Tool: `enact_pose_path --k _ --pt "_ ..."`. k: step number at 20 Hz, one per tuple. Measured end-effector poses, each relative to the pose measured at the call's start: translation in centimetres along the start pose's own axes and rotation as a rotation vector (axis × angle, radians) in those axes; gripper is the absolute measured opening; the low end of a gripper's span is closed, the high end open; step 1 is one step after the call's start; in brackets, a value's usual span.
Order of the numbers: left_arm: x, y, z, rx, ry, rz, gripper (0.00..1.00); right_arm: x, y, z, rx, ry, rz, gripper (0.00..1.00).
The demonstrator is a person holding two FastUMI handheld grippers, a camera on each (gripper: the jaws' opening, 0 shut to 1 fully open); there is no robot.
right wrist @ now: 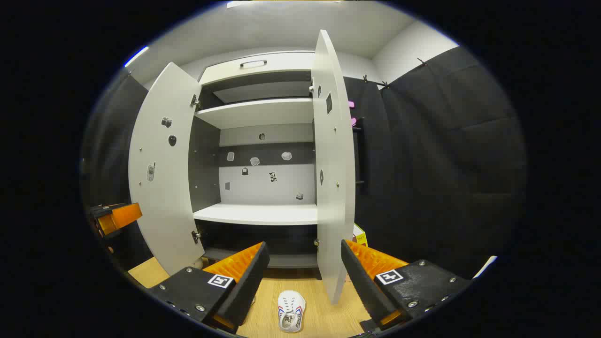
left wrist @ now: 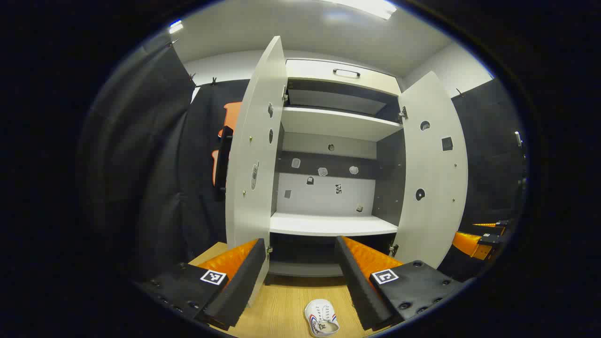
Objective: Grab one shoe with the right hand and put it into the shoe cabinet, grab the other shoe with the left hand and put it into the shoe cabinet; then close the right door with the right hand and the left door with the left hand.
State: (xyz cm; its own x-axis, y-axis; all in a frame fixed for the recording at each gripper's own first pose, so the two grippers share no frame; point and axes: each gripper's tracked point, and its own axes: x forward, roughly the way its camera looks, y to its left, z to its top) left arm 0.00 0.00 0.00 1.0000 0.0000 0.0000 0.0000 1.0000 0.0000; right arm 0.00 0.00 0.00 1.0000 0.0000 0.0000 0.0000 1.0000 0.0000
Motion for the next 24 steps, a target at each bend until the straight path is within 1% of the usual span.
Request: enact_pose_path --k 1,2,5,6,7,9,10,11,15,17,20,22,23,24 --pt "-0.1 0.3 0.1 -0.001 -0.002 0.006 0.97 0.0 0.0 0.0 0.0 0.001 -0.001 0.95" --pt "-0.2 0.4 0.3 -0.001 -0.004 0.011 0.94 -0.1 -0.1 -0.1 0.0 0.003 -0.001 0.95" --pt "-0.6 0.4 0.1 0.004 -0.001 0.012 0.99 -0.5 -0.8 0.0 0.002 0.005 -0.014 0.95" --pt "-0.8 0.4 0.2 0.006 -0.001 0.011 0.99 -0.6 -1.1 0.1 0.003 0.004 -0.02 0.95" --pt "-1.0 0.5 0.3 0.006 -0.002 0.013 0.97 -0.9 -1.4 0.0 0.003 0.005 -0.026 0.95" --pt "-1.2 0.5 0.3 0.002 -0.002 0.015 0.96 -1.2 -1.7 0.1 0.005 0.005 -0.031 0.95" --pt "-1.4 0.5 0.3 -0.002 -0.001 0.015 0.94 -1.4 -1.8 0.2 0.004 0.002 -0.031 0.95" --pt "-1.5 0.5 0.3 -0.005 -0.001 0.014 0.97 -1.6 -1.9 0.3 0.002 0.001 -0.032 0.95" --pt "-1.8 0.7 0.6 0.007 -0.007 0.02 0.97 -1.8 -1.8 0.2 -0.003 0.001 -0.028 0.95" --pt "-1.9 1.1 0.8 0.013 -0.012 0.034 0.97 -1.6 -1.7 -0.3 -0.006 0.011 -0.025 0.94" --pt "-2.0 1.3 0.8 0.012 -0.016 0.036 0.97 -0.8 -1.1 -2.2 -0.011 0.041 -0.016 0.94" --pt "-1.9 1.4 0.6 0.012 -0.012 0.037 0.97 0.1 -0.7 -5.0 -0.007 0.103 -0.005 0.94" --pt "-2.0 1.4 0.6 0.014 -0.01 0.037 0.99 0.6 -0.3 -6.6 0.0 0.136 0.004 0.94" --pt "-2.1 1.5 0.4 0.017 -0.01 0.037 0.97 1.0 -0.2 -8.3 0.001 0.174 0.007 0.95"
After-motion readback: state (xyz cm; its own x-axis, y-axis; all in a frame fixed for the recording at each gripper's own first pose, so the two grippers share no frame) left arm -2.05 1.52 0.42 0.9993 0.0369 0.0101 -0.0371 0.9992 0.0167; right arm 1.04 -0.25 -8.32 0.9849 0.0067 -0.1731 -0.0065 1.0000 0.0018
